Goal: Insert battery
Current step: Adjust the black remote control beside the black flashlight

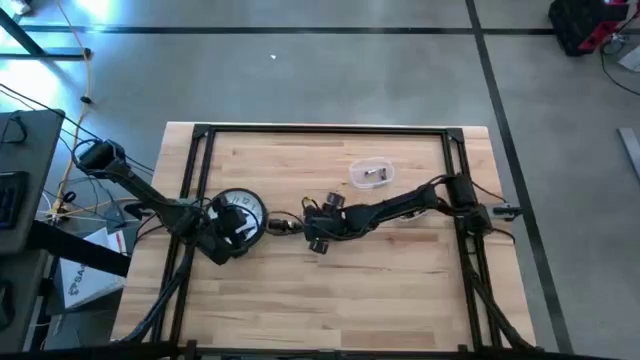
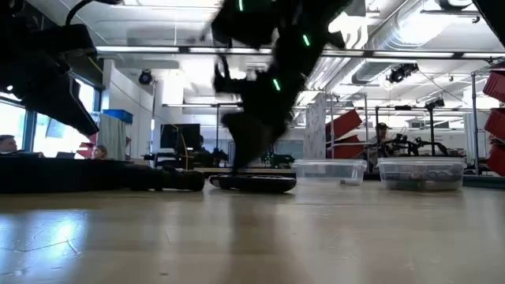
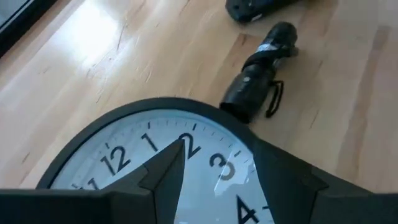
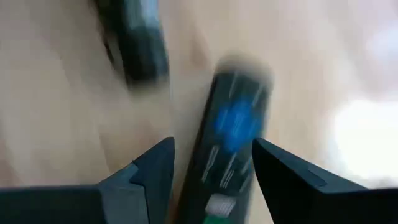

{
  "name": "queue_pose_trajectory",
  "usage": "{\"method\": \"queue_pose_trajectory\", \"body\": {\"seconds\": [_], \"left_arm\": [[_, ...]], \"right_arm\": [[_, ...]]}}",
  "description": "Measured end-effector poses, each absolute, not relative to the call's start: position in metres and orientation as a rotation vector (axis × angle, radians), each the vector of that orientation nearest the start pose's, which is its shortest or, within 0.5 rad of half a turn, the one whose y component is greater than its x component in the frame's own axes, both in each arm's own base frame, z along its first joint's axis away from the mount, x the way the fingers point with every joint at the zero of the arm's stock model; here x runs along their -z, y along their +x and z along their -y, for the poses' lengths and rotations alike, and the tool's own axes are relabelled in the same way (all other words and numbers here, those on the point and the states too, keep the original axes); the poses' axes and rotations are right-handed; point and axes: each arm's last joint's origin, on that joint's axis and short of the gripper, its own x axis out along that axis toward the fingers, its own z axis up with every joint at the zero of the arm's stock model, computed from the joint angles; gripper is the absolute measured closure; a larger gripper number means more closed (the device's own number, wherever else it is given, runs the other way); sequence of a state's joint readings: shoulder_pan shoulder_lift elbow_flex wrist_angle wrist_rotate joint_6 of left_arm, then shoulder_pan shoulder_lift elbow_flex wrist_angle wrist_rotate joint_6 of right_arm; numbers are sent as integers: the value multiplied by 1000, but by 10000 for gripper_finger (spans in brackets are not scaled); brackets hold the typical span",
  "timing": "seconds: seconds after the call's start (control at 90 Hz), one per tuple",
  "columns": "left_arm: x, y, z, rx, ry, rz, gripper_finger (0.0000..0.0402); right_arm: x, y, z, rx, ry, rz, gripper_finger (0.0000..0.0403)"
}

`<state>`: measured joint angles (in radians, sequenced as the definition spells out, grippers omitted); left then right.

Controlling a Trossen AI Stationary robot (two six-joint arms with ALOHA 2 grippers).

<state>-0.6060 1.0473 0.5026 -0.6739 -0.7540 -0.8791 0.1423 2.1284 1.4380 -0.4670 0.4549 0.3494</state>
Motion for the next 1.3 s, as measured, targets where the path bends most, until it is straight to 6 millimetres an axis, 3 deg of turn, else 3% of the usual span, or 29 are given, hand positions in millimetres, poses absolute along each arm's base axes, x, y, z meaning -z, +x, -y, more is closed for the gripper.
{"method": "queue_pose_trajectory", "body": {"seconds": [0.233,0.522,0.733,0.867,1.3], "left_arm": [[-174,142,74,-529,-22,-755,229],[-173,143,74,-528,-6,-757,229],[-174,144,74,-524,-16,-746,229],[-175,145,75,-508,-10,-740,229],[-175,145,76,-501,-8,-741,229]], "right_arm": [[-115,413,-40,521,86,-980,217],[-114,415,-37,489,80,-968,219],[-114,417,-32,488,93,-955,256],[-116,420,-31,482,91,-931,274],[-140,439,-27,439,76,-859,276]]}}
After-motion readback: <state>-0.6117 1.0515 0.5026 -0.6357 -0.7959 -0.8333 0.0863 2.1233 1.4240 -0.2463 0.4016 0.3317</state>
